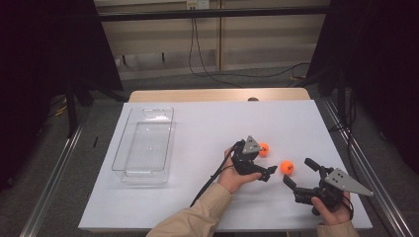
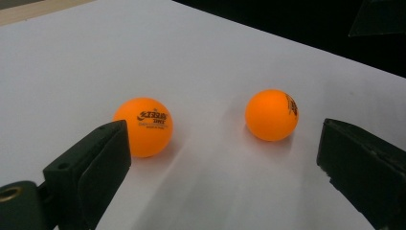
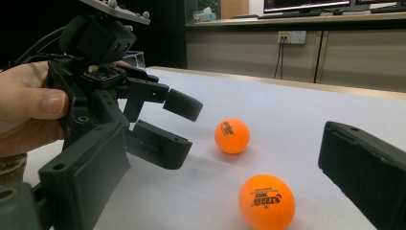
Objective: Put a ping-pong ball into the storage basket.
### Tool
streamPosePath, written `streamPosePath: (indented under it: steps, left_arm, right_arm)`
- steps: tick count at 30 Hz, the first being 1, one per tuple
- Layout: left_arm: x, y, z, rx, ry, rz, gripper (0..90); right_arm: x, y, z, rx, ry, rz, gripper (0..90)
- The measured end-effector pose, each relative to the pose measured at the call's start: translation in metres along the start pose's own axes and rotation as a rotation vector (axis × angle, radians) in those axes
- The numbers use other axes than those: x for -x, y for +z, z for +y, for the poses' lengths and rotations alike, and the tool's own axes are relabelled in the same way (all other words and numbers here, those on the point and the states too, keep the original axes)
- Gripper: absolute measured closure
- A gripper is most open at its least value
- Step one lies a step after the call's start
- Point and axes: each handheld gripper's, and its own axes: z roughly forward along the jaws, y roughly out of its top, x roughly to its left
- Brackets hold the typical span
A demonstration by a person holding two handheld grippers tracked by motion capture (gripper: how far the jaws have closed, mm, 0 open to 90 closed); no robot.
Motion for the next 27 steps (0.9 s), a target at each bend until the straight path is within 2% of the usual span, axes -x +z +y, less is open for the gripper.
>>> streamPosePath:
  steps: [19,27]
  left_arm:
    - [0.005,0.011,0.002,-0.007,0.0,-0.023,4.4]
    - [0.004,0.016,0.002,-0.013,0.008,-0.02,4.7]
  right_arm:
    - [0.0,0.0,0.0,0.0,0.0,0.0,2.6]
    - [-0.001,0.0,0.0,-0.004,-0.003,0.004,2.6]
